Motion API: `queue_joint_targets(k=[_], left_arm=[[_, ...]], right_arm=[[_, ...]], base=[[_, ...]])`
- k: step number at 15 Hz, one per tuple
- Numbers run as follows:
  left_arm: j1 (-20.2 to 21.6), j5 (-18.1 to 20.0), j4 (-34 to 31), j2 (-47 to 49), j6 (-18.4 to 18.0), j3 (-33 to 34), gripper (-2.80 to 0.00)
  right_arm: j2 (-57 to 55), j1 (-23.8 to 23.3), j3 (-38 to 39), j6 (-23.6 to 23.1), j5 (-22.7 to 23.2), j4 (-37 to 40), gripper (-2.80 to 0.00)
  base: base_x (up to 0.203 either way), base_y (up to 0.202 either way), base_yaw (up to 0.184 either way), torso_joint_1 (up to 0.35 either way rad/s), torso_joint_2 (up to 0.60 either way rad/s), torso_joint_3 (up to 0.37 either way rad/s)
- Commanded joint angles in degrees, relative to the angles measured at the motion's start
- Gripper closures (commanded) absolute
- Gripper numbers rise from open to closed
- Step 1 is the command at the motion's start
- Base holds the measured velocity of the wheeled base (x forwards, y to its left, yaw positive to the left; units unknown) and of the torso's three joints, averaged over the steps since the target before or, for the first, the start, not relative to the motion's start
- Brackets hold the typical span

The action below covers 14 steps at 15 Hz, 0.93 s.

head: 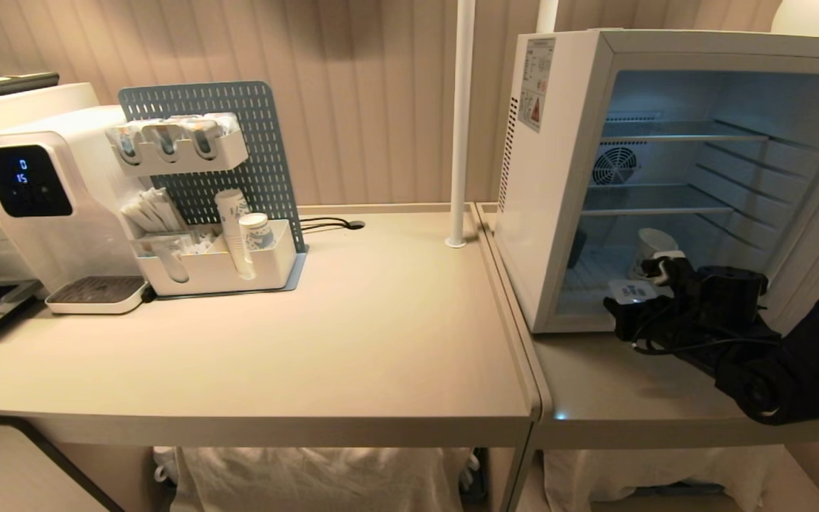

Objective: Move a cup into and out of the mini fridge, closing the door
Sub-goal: Put the yoghurt in the freezer

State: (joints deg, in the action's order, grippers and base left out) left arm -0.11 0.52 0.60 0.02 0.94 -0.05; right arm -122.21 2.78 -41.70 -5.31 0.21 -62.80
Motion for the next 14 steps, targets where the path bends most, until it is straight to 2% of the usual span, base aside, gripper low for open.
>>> queue_joint_targets(k=[1,5,8,14], left_arm=[[0.0,0.0,-0.1,0.0,0.1,0.0,0.00],[0.0,0.0,0.0,0.0,0.2,0.0,0.00],[0.0,0.0,0.0,0.0,0.2,0.0,0.00],[0.0,0.0,0.0,0.0,0.2,0.0,0.00]], right_arm=[[-0.7,0.2,-3.3,1.4,-2.2,0.6,0.00],[-4.2,0.5,-8.1,2.0,-4.0,2.4,0.00],[-9.5,0.6,-14.6,2.1,-7.6,4.1,0.00],[-15.2,1.4,-26.1,2.1,-8.9,13.4,0.00]], base=[[0.000,0.000,0.000,0.000,0.00,0.000],[0.000,0.000,0.000,0.000,0.00,0.000],[0.000,0.000,0.000,0.000,0.00,0.000],[0.000,0.000,0.000,0.000,0.00,0.000]])
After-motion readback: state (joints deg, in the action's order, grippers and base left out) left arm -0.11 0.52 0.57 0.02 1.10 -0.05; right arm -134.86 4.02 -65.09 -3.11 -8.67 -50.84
